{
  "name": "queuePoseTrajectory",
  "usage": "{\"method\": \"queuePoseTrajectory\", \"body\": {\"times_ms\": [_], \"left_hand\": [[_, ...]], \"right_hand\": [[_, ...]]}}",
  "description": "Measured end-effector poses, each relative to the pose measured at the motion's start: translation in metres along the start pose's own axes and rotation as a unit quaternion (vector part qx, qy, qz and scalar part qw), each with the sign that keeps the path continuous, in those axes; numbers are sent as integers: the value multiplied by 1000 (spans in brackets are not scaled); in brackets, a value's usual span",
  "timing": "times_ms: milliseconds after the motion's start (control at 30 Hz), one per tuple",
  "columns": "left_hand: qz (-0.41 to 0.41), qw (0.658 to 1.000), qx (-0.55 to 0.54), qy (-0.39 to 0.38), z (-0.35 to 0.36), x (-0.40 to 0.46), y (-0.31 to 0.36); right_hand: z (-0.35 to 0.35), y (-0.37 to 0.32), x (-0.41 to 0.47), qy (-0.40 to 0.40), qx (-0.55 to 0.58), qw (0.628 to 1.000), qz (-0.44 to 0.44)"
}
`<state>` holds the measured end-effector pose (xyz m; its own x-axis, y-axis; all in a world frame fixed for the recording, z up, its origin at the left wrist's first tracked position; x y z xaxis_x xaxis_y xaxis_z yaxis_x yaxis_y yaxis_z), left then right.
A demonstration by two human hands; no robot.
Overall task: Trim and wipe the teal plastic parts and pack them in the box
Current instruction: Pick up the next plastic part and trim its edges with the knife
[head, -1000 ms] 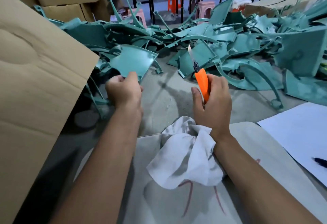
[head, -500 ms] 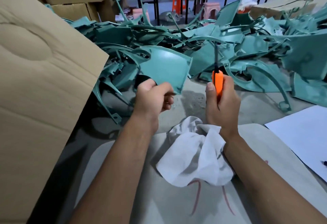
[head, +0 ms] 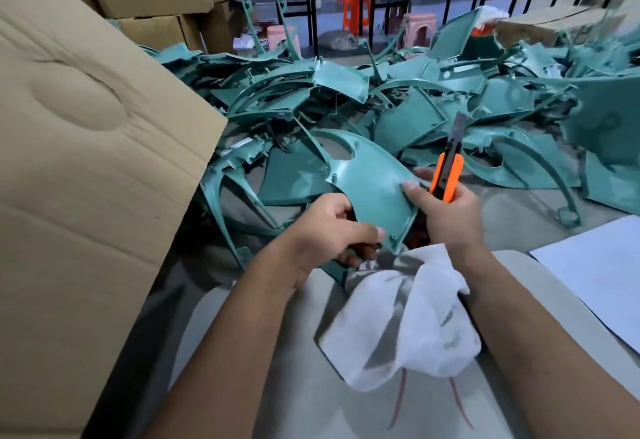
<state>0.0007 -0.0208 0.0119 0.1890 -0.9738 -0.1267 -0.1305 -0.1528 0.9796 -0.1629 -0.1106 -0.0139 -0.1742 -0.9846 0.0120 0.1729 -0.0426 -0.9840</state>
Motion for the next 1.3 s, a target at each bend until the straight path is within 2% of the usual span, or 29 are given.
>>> {"method": "queuePoseTrajectory", "body": {"times_ms": [67,100,133,167,233,367,500,567,700,800,867,933,1000,1100,1167,1200,1267,1300], "left_hand": [[57,998,-9,21,-5,0,-1],[89,995,26,27,-6,0,-4],[119,986,108,32,-6,0,-7],[146,963,225,36,-4,1,-11],[175,900,397,52,2,5,-20],[177,886,409,128,6,11,-23],[143,863,434,215,6,15,-22],[110,827,483,266,6,20,-23],[80,824,470,306,3,28,-28],[52,801,501,323,3,33,-26],[17,799,503,328,3,36,-18],[14,816,467,340,6,37,-11],[63,849,394,346,13,31,-3],[133,900,227,347,17,16,8],[104,936,82,325,14,14,4],[67,950,-30,303,12,15,1],[-7,932,-269,243,11,16,-8],[-16,919,-323,223,9,15,-11]], "right_hand": [[4,6,1,-52,101,989,100],[5,8,1,-62,131,981,127],[6,9,1,-60,156,975,147],[7,10,0,-47,172,971,158],[4,9,-1,5,146,982,122],[-1,3,-4,102,24,995,4],[2,5,-3,108,41,993,18],[-2,6,0,121,56,991,31],[-15,0,2,131,91,986,39],[-23,-10,-4,155,83,984,-14],[-26,-15,-8,155,59,985,-52],[-29,-16,-9,147,64,986,-55],[-31,-18,-10,148,77,984,-64],[-35,-39,-19,185,36,957,-221],[-32,-48,-29,173,21,936,-306],[-29,-50,-31,160,23,933,-321],[-21,-45,-31,112,26,949,-292],[-15,-39,-29,71,20,964,-256]]}}
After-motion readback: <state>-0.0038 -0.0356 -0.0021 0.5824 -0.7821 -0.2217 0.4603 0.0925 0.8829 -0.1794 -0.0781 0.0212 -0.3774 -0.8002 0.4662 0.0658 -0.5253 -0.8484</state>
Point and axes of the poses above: each hand's wrist, its own x-axis towards the middle knuckle, its own z-axis out of the palm, y = z × x, the point moved 5 cm from there along x, towards the middle knuckle, and after that the axes turned 12 degrees about y, right-handed, at the moved point
